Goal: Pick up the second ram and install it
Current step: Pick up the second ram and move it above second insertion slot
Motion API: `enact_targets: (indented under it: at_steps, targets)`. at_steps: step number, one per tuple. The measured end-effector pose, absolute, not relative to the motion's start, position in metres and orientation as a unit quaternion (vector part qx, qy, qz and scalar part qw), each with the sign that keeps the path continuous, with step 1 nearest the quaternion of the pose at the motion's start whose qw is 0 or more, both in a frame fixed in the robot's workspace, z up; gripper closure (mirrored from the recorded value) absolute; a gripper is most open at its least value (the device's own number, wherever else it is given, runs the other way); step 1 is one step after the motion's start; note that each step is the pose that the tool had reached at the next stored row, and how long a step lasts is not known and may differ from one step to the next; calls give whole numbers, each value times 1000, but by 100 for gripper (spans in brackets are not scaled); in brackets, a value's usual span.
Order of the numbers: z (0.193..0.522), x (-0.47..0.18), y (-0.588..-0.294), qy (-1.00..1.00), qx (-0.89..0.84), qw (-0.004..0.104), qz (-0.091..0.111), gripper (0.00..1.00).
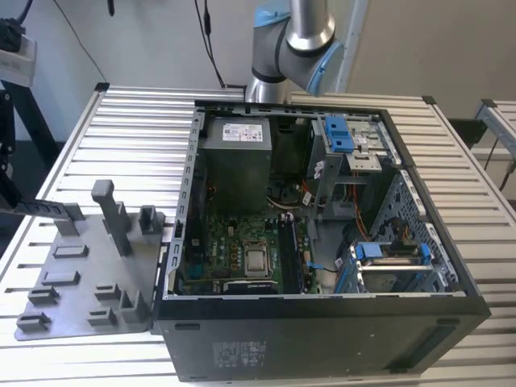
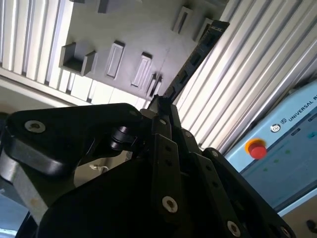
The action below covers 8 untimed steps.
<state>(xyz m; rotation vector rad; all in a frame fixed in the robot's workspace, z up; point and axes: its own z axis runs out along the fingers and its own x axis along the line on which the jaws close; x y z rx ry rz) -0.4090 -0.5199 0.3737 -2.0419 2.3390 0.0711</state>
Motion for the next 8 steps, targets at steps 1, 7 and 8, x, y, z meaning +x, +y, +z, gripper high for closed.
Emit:
enact_targets:
  at_steps: [1, 7, 8]
  targets:
    - [376, -409, -520, 753, -657, 18, 23, 86]
    - [389, -409, -520, 756, -654, 18, 23, 86]
    - [391, -409, -520, 756, -654, 18, 23, 86]
